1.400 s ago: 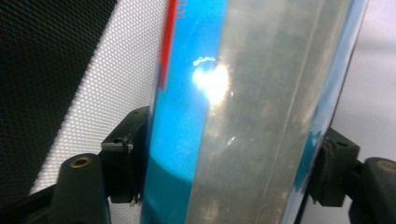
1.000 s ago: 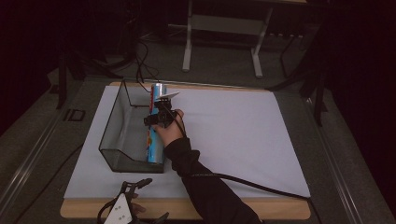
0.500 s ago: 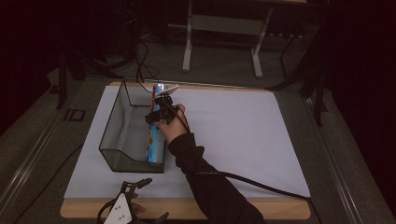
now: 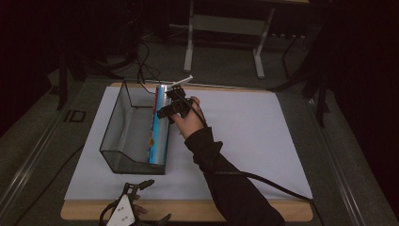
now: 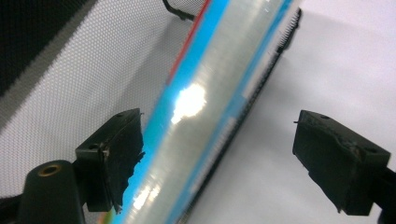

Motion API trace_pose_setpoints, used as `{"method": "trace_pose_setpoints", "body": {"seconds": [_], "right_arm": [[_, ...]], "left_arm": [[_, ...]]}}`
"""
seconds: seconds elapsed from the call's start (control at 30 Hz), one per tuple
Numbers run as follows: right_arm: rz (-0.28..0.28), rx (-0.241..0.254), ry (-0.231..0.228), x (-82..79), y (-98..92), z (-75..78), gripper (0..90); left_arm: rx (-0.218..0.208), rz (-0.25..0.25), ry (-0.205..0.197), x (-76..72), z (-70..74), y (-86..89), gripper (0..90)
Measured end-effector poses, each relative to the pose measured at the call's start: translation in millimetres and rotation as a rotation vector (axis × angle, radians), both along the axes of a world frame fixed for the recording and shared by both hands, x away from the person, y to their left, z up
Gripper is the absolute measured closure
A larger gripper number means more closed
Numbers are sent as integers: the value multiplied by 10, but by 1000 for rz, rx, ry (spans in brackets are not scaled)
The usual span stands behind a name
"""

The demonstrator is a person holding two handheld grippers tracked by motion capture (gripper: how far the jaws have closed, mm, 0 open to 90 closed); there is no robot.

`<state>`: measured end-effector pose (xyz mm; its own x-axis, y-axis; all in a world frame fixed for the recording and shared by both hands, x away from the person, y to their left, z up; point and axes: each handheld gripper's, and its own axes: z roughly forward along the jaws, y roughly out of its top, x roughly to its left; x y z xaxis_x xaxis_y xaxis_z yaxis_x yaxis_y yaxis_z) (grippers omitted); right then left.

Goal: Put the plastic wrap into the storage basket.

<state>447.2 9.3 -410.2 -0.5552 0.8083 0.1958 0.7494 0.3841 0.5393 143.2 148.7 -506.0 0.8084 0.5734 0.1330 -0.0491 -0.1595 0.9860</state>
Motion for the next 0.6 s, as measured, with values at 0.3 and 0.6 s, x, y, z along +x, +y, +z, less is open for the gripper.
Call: {"method": "trace_pose_setpoints", "body": {"seconds": [0.3,0.6], "right_arm": [[75,-14,-53,-162,-309,-70,158],[52,8,-91,-267,-816,-101,162]], "left_arm": [[-1,2,5,11,-6,-8,2],[6,0,16,37,-25,-32,2]]}}
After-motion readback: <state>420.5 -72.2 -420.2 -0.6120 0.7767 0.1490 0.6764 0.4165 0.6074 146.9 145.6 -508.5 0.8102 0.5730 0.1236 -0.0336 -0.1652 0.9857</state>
